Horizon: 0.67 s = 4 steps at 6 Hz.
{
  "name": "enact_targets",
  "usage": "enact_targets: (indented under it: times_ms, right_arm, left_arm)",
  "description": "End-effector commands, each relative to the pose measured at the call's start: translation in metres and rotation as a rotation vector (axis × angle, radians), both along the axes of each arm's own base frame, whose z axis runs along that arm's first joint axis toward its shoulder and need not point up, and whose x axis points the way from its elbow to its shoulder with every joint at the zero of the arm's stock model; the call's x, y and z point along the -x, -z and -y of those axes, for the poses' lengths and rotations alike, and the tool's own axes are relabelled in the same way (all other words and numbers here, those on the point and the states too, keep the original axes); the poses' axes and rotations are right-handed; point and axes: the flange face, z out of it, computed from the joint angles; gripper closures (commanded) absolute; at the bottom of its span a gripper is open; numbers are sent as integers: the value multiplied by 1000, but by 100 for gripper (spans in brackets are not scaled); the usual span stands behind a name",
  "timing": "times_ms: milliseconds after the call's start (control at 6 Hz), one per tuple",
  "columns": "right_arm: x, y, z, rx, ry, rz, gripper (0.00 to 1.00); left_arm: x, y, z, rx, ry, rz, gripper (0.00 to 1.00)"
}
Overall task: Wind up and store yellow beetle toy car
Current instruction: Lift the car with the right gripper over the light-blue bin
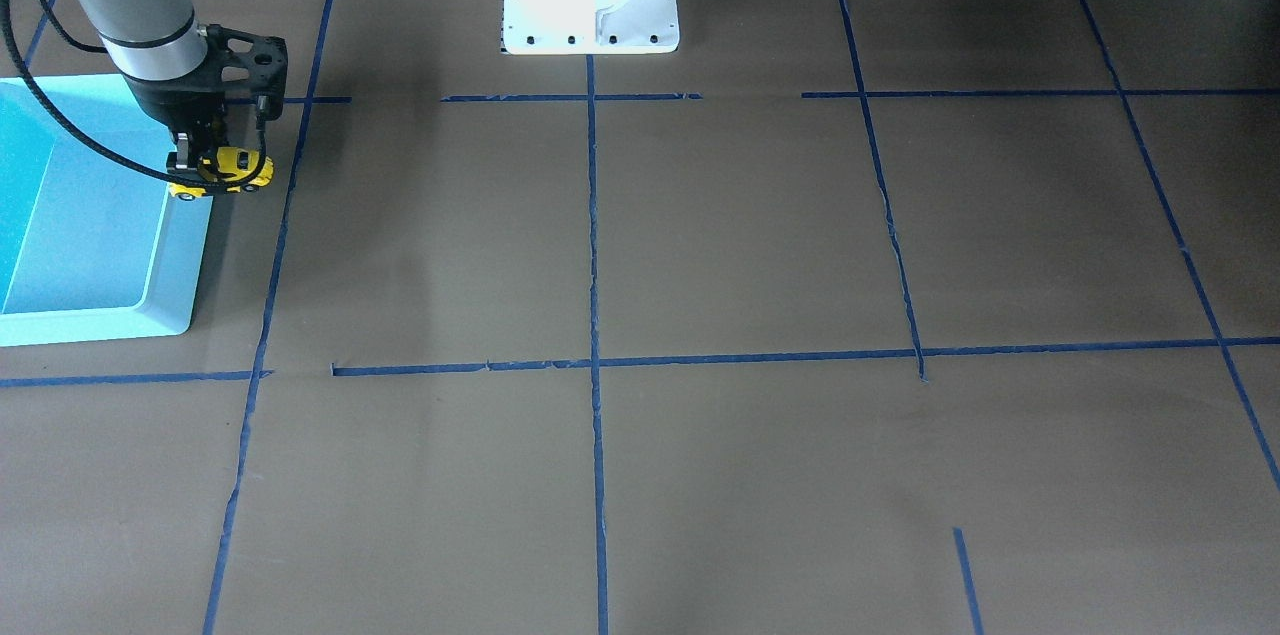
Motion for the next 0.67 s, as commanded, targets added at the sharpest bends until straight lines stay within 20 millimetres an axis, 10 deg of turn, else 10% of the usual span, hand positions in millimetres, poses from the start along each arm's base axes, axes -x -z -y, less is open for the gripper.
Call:
enact_targets:
  times_ms: [0, 500]
  right_arm:
    - [-43, -32, -4, 4, 19, -52, 72]
    - [-89, -101, -13, -29, 52, -84, 73]
  left_arm:
    - [0, -1, 0, 2, 0, 1, 0]
    - [0, -1, 0, 3, 1, 1, 0]
